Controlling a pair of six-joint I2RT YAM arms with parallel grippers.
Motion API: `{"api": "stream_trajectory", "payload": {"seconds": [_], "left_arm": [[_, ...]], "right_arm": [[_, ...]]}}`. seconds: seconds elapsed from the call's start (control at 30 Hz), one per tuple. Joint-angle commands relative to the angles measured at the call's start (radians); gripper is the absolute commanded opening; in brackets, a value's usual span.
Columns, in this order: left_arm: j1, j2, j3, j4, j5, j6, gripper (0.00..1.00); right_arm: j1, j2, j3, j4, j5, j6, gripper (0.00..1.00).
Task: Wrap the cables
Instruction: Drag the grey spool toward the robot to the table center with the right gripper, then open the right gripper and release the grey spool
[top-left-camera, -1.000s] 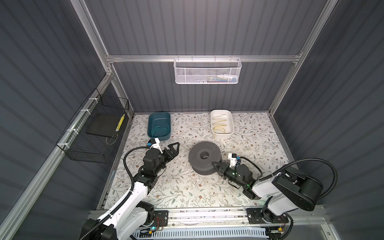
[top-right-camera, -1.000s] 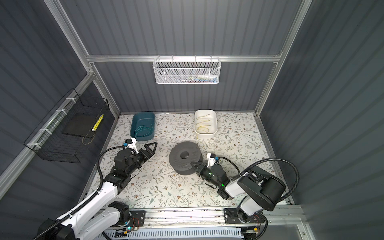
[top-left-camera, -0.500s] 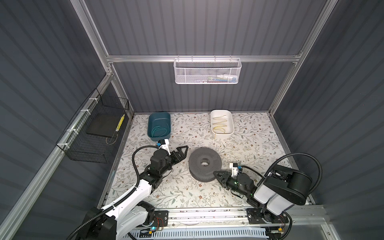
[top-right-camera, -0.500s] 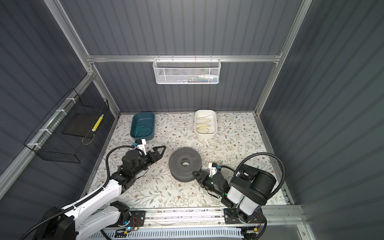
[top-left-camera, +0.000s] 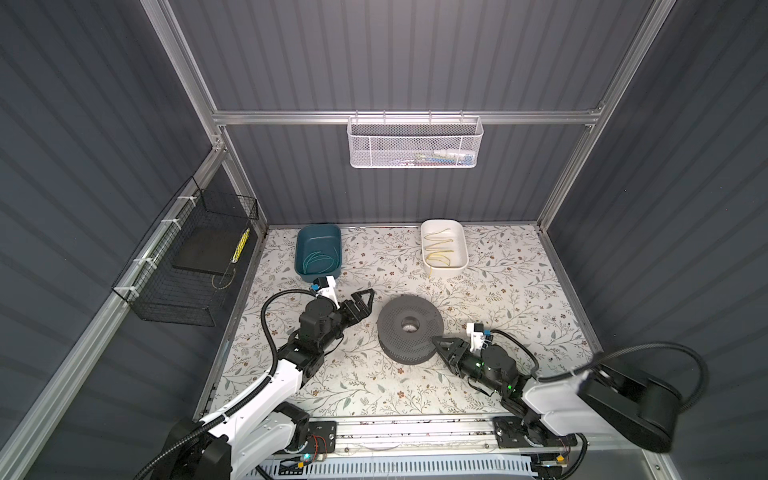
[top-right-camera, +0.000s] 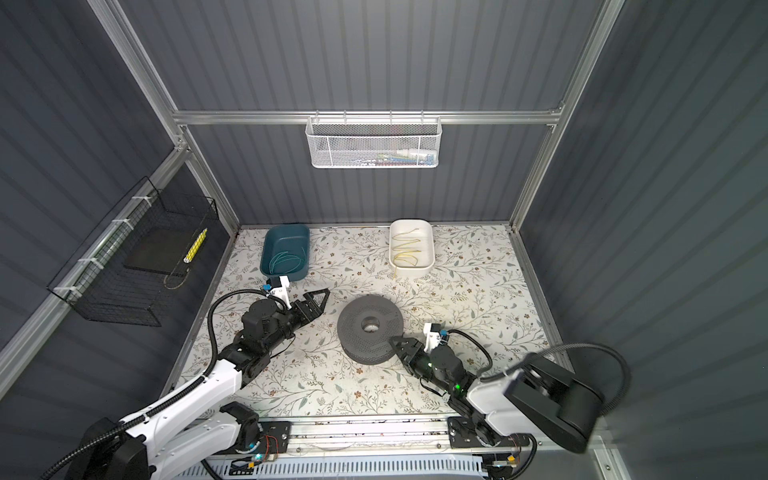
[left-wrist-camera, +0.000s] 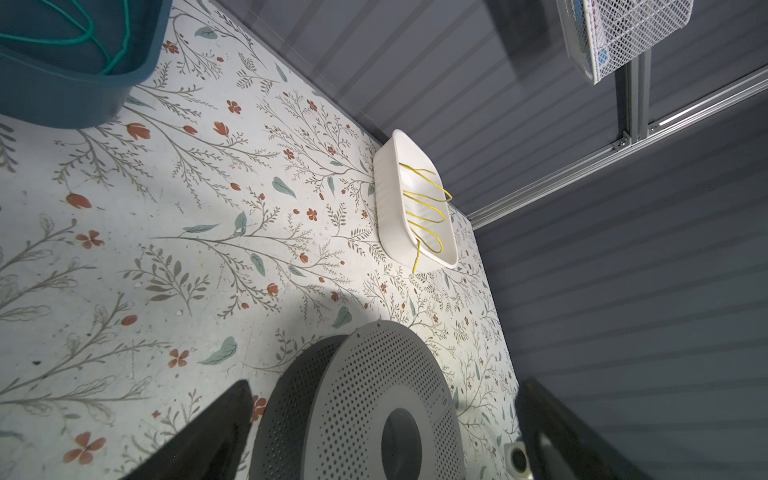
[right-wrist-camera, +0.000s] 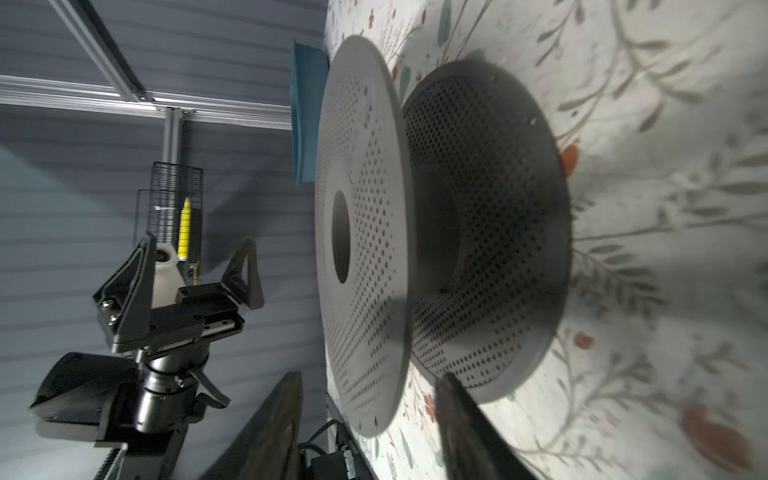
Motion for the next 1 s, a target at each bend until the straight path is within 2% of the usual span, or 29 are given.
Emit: {"api": "stream_trajectory", "payload": {"seconds": [0.0, 0.03, 0.1, 0.2, 0.37, 0.5, 0.7, 0.87, 0.97], "left_arm": [[-0.005, -0.010, 0.027, 0.007, -0.016, 0.032, 0.99], [-0.005, -0.005, 0.028, 0.008, -0.024, 0.032, 0.99], [-0.005, 0.012, 0.027, 0.013, -0.050, 0.033, 0.99], [-0.005, 0.072, 0.035, 0.043, -0.056, 0.038, 0.99], [-0.005, 0.174, 0.093, 0.074, 0.001, 0.037, 1.00], [-0.005, 0.201, 0.125, 0.076, 0.008, 0.040, 0.99], [-0.005, 0.216, 0.155, 0.050, 0.007, 0.046, 0.99], [-0.005, 0.227, 0.170, 0.019, 0.005, 0.049, 0.99], [-0.005, 0.212, 0.165, -0.011, -0.006, 0.054, 0.99]], "right_arm": [[-0.001, -0.261, 0.142, -0.762, 0.093, -0.138, 0.62], [-0.004, -0.330, 0.170, -0.906, 0.141, -0.157, 0.65], [-0.011, -0.417, 0.165, -1.073, 0.211, -0.097, 0.72], [-0.034, -0.434, 0.117, -1.075, 0.174, -0.061, 0.74], [-0.036, -0.377, 0.146, -1.075, 0.128, -0.127, 0.77], [-0.044, -0.403, 0.183, -1.167, 0.158, -0.178, 0.81], [-0.078, -0.457, 0.223, -1.263, 0.170, -0.273, 0.83], [-0.096, -0.455, 0.284, -1.315, 0.164, -0.390, 0.84], [-0.148, -0.424, 0.340, -1.327, 0.140, -0.482, 0.84]]}}
